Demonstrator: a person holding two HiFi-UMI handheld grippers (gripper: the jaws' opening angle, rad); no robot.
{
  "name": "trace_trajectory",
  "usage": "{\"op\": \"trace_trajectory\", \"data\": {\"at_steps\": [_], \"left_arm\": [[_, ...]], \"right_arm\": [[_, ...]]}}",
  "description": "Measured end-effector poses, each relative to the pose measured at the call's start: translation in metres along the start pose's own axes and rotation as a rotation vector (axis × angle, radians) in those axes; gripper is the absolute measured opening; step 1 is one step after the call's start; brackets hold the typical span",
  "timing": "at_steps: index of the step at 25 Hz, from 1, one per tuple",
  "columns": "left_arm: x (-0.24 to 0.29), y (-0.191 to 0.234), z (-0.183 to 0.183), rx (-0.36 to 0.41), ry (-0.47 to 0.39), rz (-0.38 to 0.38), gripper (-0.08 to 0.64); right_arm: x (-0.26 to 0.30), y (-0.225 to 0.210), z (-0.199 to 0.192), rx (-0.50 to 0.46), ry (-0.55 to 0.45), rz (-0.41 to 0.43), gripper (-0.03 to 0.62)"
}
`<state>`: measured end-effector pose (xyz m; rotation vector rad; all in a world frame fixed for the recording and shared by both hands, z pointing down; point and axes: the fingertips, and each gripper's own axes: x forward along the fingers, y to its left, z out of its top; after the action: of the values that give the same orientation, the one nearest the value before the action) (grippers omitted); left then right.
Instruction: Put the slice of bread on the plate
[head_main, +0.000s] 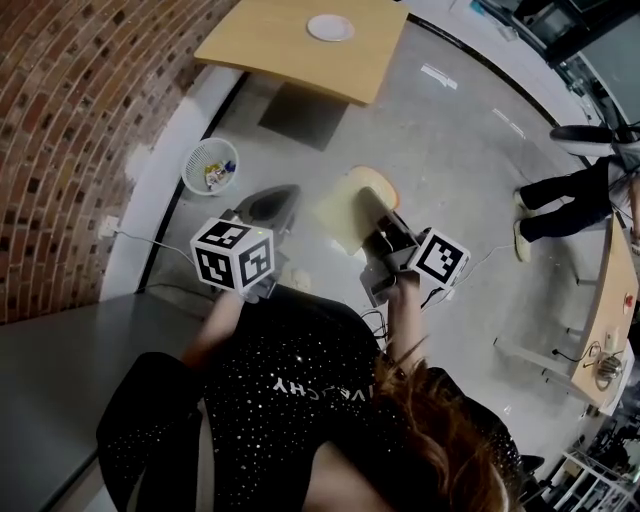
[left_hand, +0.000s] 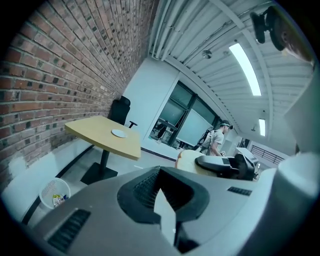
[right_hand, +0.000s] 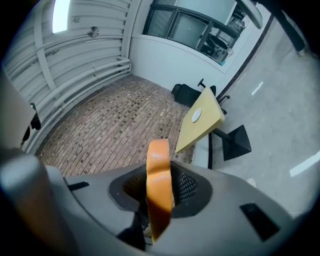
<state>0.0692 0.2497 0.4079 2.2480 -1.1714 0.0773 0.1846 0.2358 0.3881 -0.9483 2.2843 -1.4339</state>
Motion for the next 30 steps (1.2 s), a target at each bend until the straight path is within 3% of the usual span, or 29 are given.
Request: {"op": "trace_trajectory", "data": {"at_steps": [7, 20, 30], "left_arm": [[0.031, 0.023, 0.020, -0.081, -0.013, -0.024, 0.008], [0.113, 0.114, 0.088, -0.112, 0.040, -0.058, 0.008], [0.174, 0.156, 0.144, -0.116, 0.082, -0.127, 0.009]], "right_arm": [[0.024, -0.015, 0.028, 0.000, -0.009, -0.016, 0.101], [0.131, -0.049, 0.097, 0.018, -0.016, -0.081, 0.101], [0.198, -0.062, 0.152, 0.026, -0.046, -0.123, 0.101]]}}
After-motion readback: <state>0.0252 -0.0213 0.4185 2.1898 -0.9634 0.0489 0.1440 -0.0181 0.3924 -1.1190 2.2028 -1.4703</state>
